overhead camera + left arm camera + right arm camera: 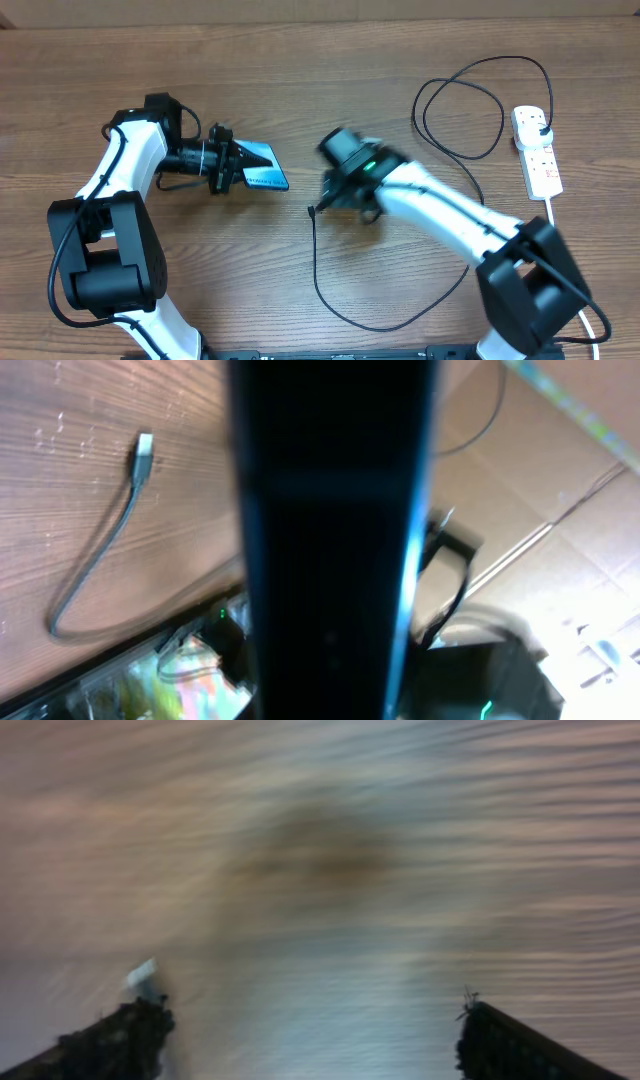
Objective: Plug charger to phone and switch on socket
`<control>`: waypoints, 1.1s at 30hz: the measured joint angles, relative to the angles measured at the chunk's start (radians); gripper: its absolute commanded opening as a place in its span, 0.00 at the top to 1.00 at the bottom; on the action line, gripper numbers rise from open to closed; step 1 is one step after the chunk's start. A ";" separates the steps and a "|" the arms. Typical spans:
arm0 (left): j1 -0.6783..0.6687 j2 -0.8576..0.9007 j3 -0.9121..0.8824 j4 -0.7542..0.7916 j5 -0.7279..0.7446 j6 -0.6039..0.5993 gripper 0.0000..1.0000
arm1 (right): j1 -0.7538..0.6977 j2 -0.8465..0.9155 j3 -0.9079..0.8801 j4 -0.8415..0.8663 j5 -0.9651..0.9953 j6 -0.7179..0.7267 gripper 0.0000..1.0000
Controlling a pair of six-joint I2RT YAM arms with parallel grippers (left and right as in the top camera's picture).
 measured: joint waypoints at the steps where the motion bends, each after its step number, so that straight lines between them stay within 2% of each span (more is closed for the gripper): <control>1: -0.007 0.000 -0.001 -0.038 0.000 0.025 0.96 | -0.043 0.000 0.000 -0.011 0.000 0.002 0.00; 8: -0.110 0.000 -0.002 -0.283 0.001 0.199 0.96 | -0.257 0.000 0.000 -0.116 -0.003 0.005 0.00; 18: -0.267 0.000 -0.003 -0.502 -0.003 0.266 0.96 | -0.346 0.000 0.000 -0.169 -0.004 0.008 0.00; 25: -0.383 0.000 -0.003 -0.509 0.017 0.267 0.96 | -0.346 0.000 0.000 -0.150 -0.005 0.008 0.00; 33: -0.500 0.000 -0.003 -0.509 0.214 0.258 0.96 | -0.346 0.000 0.000 -0.078 -0.007 0.008 0.00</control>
